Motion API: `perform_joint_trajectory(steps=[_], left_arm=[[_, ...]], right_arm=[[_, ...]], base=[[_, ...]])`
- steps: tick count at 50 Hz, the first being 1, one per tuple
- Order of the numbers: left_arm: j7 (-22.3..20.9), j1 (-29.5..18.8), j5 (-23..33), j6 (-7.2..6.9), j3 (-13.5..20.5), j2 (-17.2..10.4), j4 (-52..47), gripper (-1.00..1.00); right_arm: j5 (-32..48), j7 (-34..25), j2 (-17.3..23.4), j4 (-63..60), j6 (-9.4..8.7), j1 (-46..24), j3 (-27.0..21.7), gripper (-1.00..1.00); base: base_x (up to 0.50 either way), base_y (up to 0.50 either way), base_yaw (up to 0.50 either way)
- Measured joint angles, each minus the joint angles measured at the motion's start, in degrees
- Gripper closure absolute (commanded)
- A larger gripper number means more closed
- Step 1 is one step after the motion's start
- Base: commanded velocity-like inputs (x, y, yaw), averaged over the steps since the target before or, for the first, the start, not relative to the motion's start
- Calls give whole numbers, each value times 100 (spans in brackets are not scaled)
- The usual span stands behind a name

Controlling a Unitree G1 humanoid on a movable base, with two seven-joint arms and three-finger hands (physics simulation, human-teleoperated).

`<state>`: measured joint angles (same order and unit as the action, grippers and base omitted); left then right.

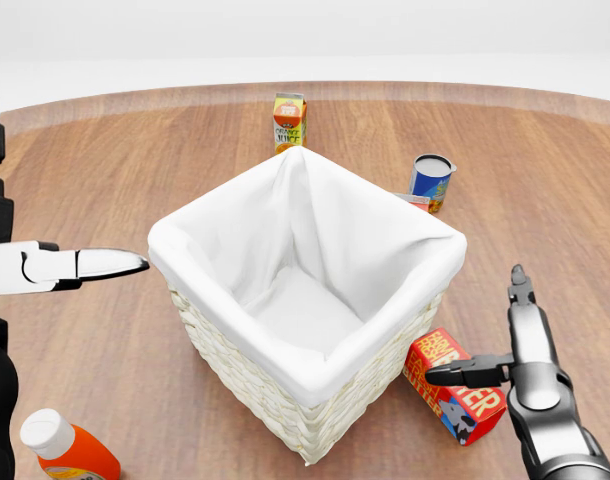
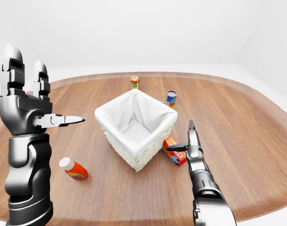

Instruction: Pick up the butter and put it in the basket.

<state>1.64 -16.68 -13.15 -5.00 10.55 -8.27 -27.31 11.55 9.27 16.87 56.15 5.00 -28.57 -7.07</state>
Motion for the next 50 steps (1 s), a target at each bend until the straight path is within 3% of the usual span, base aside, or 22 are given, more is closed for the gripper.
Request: perform_joint_trajectory(steps=[33,34,35,36,38,50], left_arm=[[-124,191,-68,0,102,-27,406,-100],[-129,206,-76,0,110,-27,399,-100],[-134,220,-84,0,118,-28,390,-100],[-139,235,-93,0,126,-28,380,-100],[-148,267,-110,0,140,-27,355,-100],[-219,482,-192,0,191,11,163,-100]], right_arm=[[960,965,-309,1956,0,-169,137,-100],[977,1006,-315,1981,0,-175,124,-95],[995,1048,-321,2004,0,-183,111,-69],[1019,1099,-325,2024,0,-191,100,-20],[1077,1227,-335,2062,0,-205,89,100],[1371,1830,-334,2267,0,-266,55,100]], base=[[0,0,0],[0,0,0],[0,0,0],[0,0,0],[0,0,0],[0,0,0]])
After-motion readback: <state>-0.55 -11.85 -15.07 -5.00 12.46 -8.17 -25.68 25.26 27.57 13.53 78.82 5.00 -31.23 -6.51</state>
